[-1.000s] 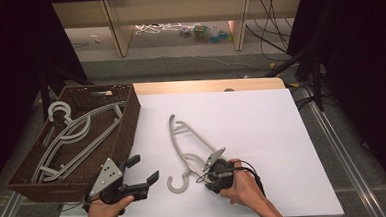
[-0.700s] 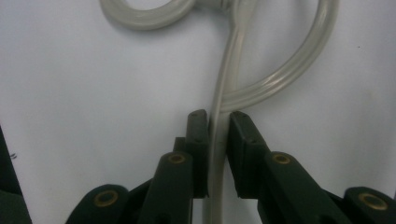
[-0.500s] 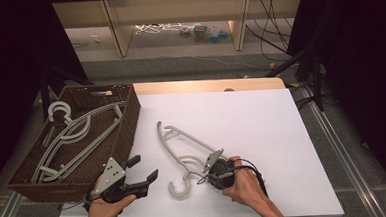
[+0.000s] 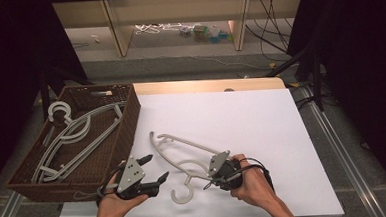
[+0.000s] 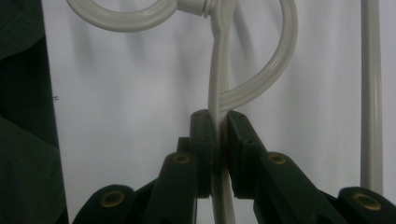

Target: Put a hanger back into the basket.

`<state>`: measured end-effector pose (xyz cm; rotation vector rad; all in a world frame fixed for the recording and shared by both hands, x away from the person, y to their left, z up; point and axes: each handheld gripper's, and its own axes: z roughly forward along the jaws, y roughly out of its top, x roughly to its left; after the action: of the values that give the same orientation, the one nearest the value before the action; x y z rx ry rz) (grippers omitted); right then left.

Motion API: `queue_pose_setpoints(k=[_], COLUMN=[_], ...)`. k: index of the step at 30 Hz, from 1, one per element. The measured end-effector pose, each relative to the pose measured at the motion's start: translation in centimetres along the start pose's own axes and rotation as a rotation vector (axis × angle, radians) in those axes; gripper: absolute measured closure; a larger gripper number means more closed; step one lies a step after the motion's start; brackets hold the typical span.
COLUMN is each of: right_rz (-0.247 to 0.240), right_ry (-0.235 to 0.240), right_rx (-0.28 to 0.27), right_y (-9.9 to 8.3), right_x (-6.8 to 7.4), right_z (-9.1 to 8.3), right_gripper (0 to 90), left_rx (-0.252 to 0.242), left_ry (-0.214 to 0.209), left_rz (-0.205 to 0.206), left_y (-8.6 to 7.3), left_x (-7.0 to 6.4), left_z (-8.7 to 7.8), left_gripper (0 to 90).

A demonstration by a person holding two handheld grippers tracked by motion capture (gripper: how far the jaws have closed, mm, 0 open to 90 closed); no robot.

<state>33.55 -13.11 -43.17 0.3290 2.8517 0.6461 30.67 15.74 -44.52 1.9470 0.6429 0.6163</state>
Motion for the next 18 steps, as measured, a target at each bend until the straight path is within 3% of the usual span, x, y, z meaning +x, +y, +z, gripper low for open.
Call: queue_pose_setpoints(k=[7,10,11,18], right_rz=[-0.04,-0.043,-0.056,-0.078], right_ry=[0.029,0.026,0.027,0.065], right_rx=[-0.012,-0.019,-0.02,-0.024], right_y=[0.2,0.3,0.3,0.5], right_x=[0.2,0.4,0.5,0.7], right_z=[-1.4,-1.9,-2.1,-2.8], right_gripper=[82.2,82.3,82.3,82.3], left_rx=[0.072,0.105,0.127,0.146], left_ry=[-0.049,-0.071,-0.07,-0.084], left_rz=[0.081,0.14,0.177,0.229], left_y=[0.0,0.0,0.1,0.2], left_x=[-0.7,-0.8,-0.8,-0.8], left_z=[2.0,2.5,2.5,2.8], left_gripper=[26.8,28.0,28.5,33.4])
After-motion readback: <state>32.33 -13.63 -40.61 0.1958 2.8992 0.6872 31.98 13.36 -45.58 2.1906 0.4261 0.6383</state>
